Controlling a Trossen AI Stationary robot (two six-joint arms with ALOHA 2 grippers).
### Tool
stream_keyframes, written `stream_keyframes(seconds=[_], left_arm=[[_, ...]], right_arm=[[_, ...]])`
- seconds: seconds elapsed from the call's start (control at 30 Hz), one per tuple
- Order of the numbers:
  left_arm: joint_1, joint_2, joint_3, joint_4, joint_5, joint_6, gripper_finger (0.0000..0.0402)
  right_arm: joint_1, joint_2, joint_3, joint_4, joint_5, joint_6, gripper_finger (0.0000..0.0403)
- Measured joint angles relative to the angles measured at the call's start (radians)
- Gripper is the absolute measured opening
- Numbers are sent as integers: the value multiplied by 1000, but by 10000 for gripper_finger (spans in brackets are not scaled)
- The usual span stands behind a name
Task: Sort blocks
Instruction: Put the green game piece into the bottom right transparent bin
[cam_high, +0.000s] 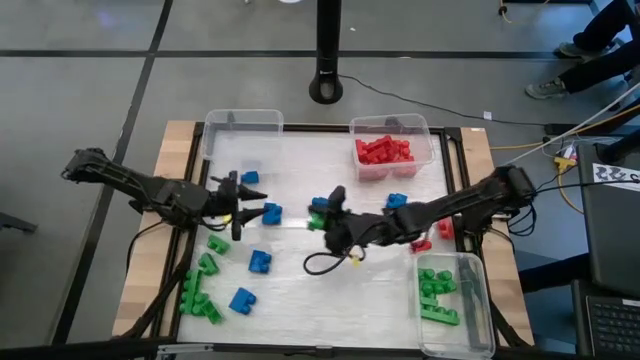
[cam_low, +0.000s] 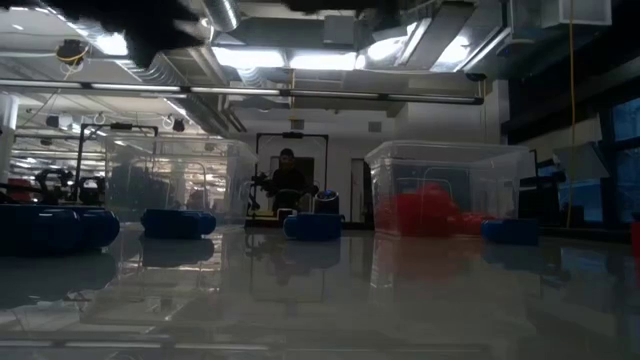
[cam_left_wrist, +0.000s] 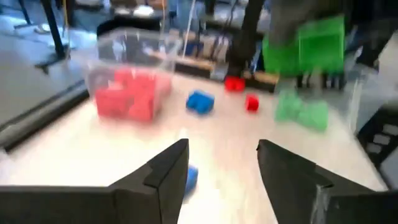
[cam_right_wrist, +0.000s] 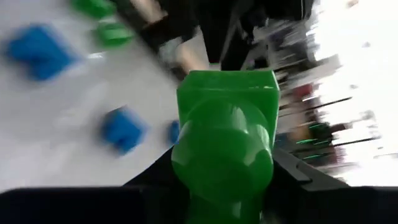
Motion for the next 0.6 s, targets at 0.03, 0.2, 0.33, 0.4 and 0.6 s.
stream_keyframes(seconds=[0.03, 0.2, 0.33, 0.4, 0.6], left_arm=[[-6, 0, -26, 1, -2, -21, 182], [-36, 14, -165, 63, -14, -150, 182], [-42, 21, -219, 58, -47, -204, 182], [-40, 20, -219, 63, -51, -205, 182], [-40, 20, -219, 76, -51, -156, 182]], right_arm=[[2, -27, 0, -84, -32, 79, 134], [1, -138, 0, -487, -308, 531, 134], [25, -164, 0, -744, -532, 881, 134], [66, -165, 0, -825, -616, 1013, 135], [231, -165, 0, -957, -721, 1381, 135]])
